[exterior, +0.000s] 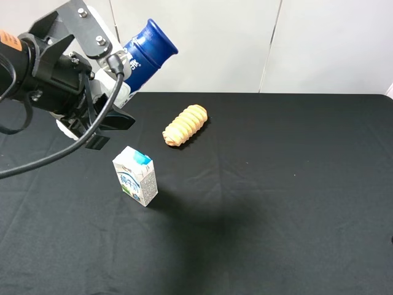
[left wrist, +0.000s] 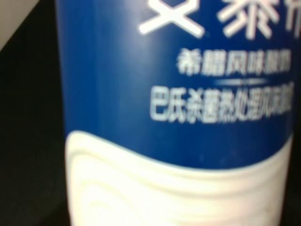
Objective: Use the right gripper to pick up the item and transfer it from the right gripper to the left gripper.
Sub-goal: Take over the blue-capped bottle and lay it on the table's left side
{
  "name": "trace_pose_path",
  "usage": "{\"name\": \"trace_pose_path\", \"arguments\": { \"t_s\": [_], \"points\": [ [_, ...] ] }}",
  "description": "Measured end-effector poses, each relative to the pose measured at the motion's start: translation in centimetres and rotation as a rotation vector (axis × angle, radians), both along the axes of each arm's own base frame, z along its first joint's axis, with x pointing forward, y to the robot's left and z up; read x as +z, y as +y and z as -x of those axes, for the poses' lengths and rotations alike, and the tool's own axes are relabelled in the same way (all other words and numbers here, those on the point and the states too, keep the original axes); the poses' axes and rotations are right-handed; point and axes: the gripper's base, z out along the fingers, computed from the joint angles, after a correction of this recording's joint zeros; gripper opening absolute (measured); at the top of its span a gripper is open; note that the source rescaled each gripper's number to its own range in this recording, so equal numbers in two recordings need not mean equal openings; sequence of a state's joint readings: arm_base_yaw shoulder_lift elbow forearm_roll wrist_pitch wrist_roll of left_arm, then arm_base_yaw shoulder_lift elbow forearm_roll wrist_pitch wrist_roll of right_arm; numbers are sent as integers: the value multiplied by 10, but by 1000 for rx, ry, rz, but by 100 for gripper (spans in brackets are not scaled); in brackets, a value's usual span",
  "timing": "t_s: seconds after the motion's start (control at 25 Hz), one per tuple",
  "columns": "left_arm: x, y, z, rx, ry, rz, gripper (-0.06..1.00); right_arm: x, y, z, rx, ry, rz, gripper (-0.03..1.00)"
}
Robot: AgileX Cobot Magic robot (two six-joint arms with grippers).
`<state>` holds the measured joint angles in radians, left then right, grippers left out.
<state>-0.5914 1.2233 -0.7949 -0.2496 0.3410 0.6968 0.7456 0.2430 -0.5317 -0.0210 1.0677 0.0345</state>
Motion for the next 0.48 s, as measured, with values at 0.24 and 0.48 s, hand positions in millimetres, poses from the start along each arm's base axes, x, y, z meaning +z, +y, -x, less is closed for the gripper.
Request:
{"name": "trace_pose_path", "arguments": {
  "t_s": [0.24,0.48],
  "points": [
    [0,0,0,0,0,0,2,-4,-12,13,0,-86,-84,100],
    [0,0,0,0,0,0,2,-3,-13,14,0,-91,-90,100]
  ]
}}
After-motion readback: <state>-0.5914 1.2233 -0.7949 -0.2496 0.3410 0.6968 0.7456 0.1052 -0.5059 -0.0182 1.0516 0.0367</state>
